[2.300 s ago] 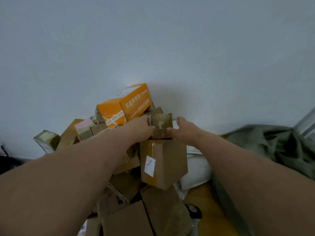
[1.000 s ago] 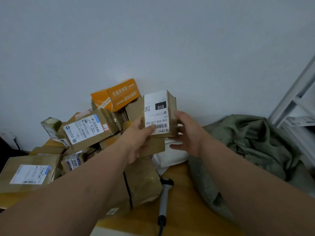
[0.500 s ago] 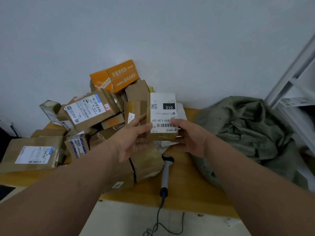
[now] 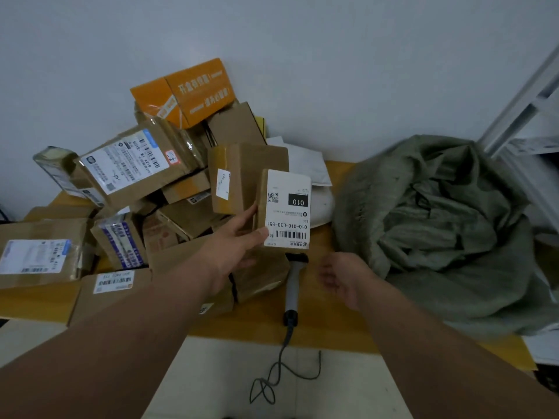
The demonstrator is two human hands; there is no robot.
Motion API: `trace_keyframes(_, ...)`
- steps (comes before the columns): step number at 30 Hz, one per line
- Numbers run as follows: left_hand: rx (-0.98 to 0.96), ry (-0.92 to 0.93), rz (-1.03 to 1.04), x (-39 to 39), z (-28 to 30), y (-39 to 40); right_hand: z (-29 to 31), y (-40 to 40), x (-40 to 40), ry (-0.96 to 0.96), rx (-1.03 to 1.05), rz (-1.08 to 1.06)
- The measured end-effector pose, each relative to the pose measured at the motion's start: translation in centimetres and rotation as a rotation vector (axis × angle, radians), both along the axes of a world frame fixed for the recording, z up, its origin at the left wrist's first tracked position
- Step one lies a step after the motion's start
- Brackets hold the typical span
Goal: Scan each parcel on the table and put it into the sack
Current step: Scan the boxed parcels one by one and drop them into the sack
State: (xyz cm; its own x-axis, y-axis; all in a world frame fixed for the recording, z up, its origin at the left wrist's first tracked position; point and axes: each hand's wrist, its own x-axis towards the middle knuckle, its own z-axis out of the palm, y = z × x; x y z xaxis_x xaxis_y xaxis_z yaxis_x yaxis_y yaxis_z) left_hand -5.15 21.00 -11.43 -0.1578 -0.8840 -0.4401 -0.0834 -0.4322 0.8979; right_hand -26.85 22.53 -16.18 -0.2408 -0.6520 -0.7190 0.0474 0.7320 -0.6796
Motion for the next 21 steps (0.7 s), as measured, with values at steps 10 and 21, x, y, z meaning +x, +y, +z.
trace_keyframes(10, 0.018, -0.019, -0.004, 0.0, -2.4, -0.9, -5.0, -0.7, 3.8, -0.036, 0.172, 0.21)
trace_keyframes(21, -0.003, -0.019, -0.022, -0.3, -1.5, -1.4, -4.2, -0.5, 2.1, -0.126, 0.182, 0.1)
